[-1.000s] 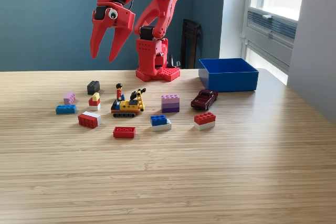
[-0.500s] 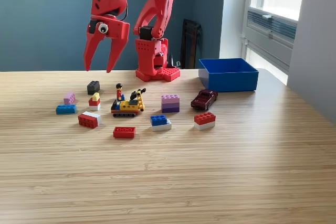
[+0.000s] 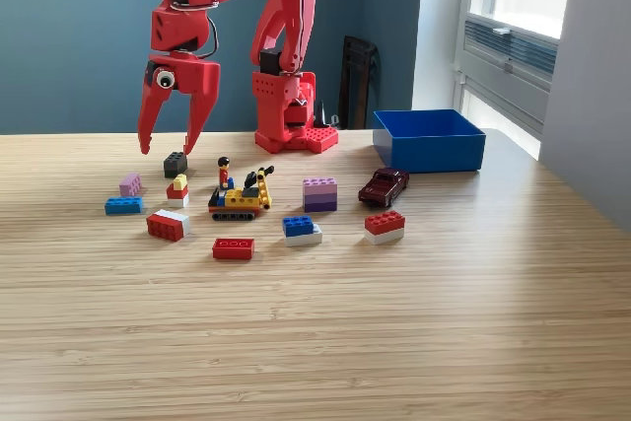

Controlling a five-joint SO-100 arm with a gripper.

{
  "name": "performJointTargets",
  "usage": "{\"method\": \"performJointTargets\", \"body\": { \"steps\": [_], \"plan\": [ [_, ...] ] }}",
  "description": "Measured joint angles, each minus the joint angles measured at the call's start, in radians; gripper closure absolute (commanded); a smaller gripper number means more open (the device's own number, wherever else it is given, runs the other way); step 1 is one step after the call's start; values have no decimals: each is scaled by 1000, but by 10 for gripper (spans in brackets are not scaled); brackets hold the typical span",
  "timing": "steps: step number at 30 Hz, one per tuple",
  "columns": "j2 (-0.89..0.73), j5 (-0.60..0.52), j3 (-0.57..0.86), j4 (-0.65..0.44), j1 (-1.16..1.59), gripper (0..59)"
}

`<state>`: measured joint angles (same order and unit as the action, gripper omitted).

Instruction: Grasp a lego block and put it in the bin.

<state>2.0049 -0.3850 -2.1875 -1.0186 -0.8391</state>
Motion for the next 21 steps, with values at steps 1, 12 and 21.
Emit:
{"method": "performJointTargets", "body": {
  "steps": [1, 12, 21],
  "plan": [
    [-9, -2, 8, 5, -5, 354],
    [-121, -8, 87, 20, -44, 343],
    [-207, -9, 161, 20, -100, 337]
  ]
}}
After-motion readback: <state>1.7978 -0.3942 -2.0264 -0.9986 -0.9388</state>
